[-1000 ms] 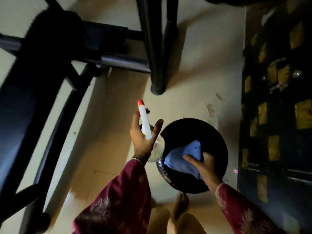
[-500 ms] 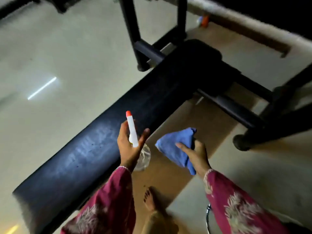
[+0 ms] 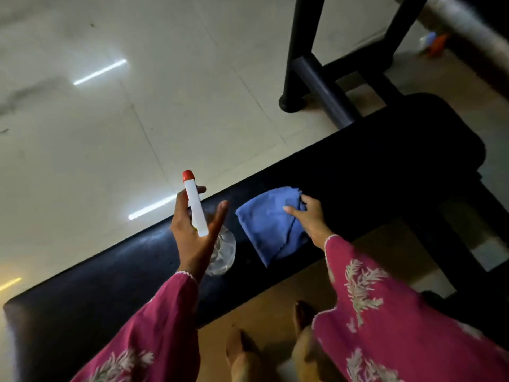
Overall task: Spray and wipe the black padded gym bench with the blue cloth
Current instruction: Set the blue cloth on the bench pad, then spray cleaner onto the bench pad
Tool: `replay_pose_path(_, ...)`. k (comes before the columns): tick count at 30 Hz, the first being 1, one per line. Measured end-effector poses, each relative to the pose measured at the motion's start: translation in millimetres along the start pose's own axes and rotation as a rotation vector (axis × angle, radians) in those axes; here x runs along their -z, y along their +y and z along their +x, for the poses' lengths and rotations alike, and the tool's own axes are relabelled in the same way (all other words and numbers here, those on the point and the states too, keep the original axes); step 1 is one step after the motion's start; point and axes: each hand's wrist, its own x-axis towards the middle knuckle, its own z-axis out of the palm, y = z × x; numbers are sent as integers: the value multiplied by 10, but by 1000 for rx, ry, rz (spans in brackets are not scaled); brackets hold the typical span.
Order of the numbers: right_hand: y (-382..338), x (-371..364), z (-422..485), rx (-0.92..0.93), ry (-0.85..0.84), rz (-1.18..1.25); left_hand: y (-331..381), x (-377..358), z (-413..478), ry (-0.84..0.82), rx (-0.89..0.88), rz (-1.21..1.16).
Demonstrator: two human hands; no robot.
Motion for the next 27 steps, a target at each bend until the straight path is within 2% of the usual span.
replay_pose_path(9, 119, 358, 322, -88, 64, 64, -27, -346, -6, 76, 128, 24)
replay_pose_path(12, 119, 387, 372, -89, 22, 5, -32, -410, 1, 85, 129, 61)
replay_pose_path(14, 97, 377, 373, -74, 90, -68, -76, -424, 1, 78, 154, 72)
replay_pose_path(16, 75, 363, 311, -1, 270, -232, -99, -393, -37, 76, 192, 60)
replay_pose_path(18, 57, 307, 171, 217, 360, -424, -129, -316, -105, 81, 228, 24)
replay_pose_path(20, 83, 118, -53, 438, 241, -618, -155, -146, -197, 93, 312, -45)
replay_pose_path(22, 177, -153, -312, 570, 39, -817, -212, 81, -318, 102, 398, -101)
replay_pose_path(26, 336, -927, -905, 659, -415, -1063, -472, 805, -656, 294, 629, -198)
replay_pose_path(27, 356, -1087, -1013, 678, -472, -1111, -530, 984, -735, 352, 667, -218)
